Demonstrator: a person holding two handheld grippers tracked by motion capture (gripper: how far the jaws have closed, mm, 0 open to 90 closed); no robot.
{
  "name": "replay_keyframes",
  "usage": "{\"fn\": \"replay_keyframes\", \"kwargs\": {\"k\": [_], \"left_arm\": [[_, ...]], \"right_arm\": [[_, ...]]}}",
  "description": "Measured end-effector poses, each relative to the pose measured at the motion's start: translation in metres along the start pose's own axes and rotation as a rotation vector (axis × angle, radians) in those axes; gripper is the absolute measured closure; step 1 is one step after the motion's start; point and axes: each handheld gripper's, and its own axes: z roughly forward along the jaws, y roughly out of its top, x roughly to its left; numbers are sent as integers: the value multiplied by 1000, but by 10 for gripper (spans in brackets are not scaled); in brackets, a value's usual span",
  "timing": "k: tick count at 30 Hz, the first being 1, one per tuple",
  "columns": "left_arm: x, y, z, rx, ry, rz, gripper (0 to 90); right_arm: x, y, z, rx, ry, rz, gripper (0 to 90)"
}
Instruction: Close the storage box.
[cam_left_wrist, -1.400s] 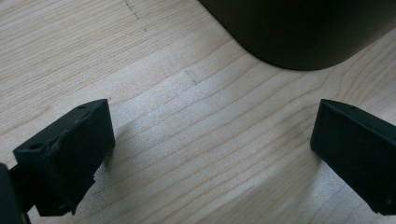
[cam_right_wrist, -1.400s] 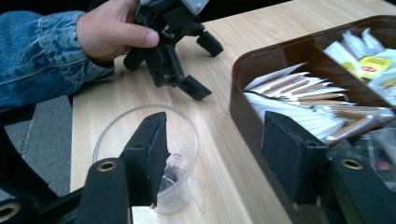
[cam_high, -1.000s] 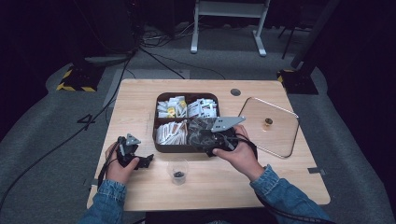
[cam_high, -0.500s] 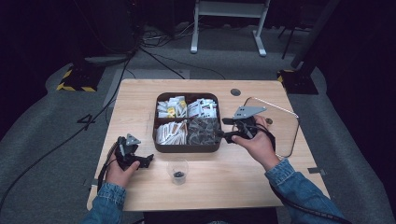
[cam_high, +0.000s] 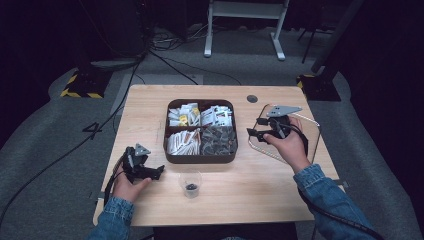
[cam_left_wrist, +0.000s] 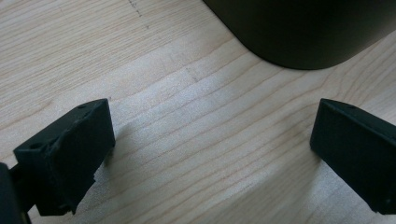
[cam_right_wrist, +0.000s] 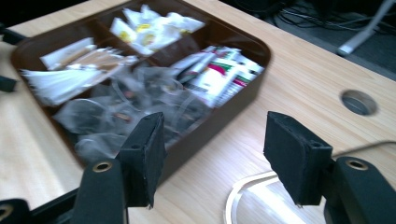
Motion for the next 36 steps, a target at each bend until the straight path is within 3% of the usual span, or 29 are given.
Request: {"fn": "replay_keyframes", "kwargs": {"k": [7,19,36], "left_arm": [[-1,0,0,2,3,-5,2],[-1,0,0,2,3,-6,2],[-1,0,0,2,3,-6,2]], "right_arm": [[-30,-15,-2,18,-64,73,381],[-73,-34,-11,15,-188,152,373],[-113,-71,-10,107,-295,230,389]]}}
